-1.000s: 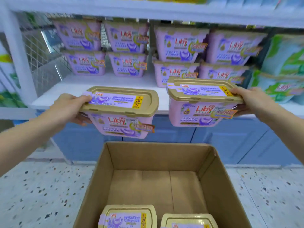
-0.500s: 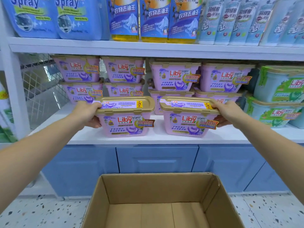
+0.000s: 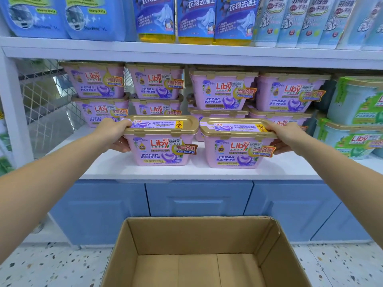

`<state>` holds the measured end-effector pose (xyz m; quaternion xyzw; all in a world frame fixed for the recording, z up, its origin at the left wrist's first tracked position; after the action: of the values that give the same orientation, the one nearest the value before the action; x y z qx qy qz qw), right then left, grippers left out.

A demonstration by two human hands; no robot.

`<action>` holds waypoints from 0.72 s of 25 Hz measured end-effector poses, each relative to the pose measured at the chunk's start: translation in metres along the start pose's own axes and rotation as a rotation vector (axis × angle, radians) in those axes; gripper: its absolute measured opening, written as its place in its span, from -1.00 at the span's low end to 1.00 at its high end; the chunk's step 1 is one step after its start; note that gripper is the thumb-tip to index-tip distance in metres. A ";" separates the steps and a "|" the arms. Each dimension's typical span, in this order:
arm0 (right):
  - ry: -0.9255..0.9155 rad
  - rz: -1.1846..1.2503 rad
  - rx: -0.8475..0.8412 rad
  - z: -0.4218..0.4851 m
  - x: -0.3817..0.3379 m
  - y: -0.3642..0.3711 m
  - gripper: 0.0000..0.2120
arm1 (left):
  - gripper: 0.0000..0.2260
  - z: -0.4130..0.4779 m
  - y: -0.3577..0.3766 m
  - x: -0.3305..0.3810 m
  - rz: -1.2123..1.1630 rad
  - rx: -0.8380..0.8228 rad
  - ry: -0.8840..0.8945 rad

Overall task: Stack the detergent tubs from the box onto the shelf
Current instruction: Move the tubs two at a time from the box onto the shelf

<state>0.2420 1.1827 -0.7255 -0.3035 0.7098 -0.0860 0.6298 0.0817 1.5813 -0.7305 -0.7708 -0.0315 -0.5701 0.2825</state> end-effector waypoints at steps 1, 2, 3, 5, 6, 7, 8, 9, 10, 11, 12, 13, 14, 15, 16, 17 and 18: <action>0.010 -0.006 -0.009 -0.001 0.000 0.000 -0.64 | -0.63 0.000 -0.001 0.000 0.002 -0.005 -0.004; 0.018 -0.009 -0.016 -0.001 0.000 0.000 -0.64 | -0.63 0.001 -0.001 0.000 0.008 -0.012 -0.007; 0.020 -0.007 -0.021 -0.002 0.000 0.001 -0.64 | -0.62 0.000 -0.001 0.000 0.013 -0.017 -0.010; 0.014 0.020 -0.029 -0.005 0.002 0.002 -0.62 | -0.61 -0.002 -0.001 -0.002 0.005 -0.024 -0.009; 0.012 0.057 -0.039 -0.006 0.004 0.003 -0.60 | -0.61 -0.004 0.000 -0.003 -0.014 -0.027 -0.004; 0.009 0.117 -0.056 -0.009 0.008 0.003 -0.58 | -0.61 -0.006 0.000 -0.005 -0.042 -0.030 -0.001; 0.009 0.186 -0.076 -0.011 0.014 0.004 -0.56 | -0.59 -0.009 0.000 -0.009 -0.079 -0.031 0.001; 0.000 0.240 -0.087 -0.015 0.021 0.004 -0.54 | -0.57 -0.014 -0.001 -0.014 -0.117 -0.022 0.007; -0.026 0.259 -0.073 -0.019 0.030 0.003 -0.53 | -0.57 -0.020 -0.001 -0.021 -0.129 0.009 0.028; -0.072 0.238 -0.030 -0.025 0.038 0.002 -0.56 | -0.59 -0.028 -0.001 -0.029 -0.099 0.059 0.066; -0.136 0.194 0.023 -0.034 0.046 0.002 -0.63 | -0.63 -0.039 0.000 -0.039 -0.036 0.116 0.120; -0.208 0.134 0.062 -0.046 0.056 0.004 -0.72 | -0.68 -0.051 0.004 -0.052 0.034 0.159 0.181; -0.283 0.072 0.073 -0.061 0.064 0.009 -0.79 | -0.72 -0.065 0.010 -0.067 0.091 0.172 0.241; -0.339 0.002 0.051 -0.078 0.076 0.017 -0.80 | -0.76 -0.079 0.019 -0.085 0.148 0.144 0.283; -0.367 -0.066 0.006 -0.093 0.089 0.028 -0.78 | -0.80 -0.092 0.030 -0.103 0.204 0.086 0.303; -0.359 -0.133 -0.050 -0.107 0.104 0.040 -0.77 | -0.84 -0.105 0.043 -0.121 0.261 0.015 0.292; -0.325 -0.187 -0.108 -0.118 0.125 0.054 -0.80 | -0.87 -0.117 0.057 -0.143 0.306 -0.059 0.263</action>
<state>0.1106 1.1277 -0.8354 -0.4115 0.5710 -0.0558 0.7082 -0.0480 1.5175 -0.8591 -0.6935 0.1398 -0.6171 0.3446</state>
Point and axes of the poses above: each hand's wrist, its own z-axis towards the middle knuckle, its own y-axis out of the palm, x = y × z, the point moved 5 cm from there along z, towards the middle knuckle, and after that the axes turned 13 degrees about -x, right-handed, at the moved point
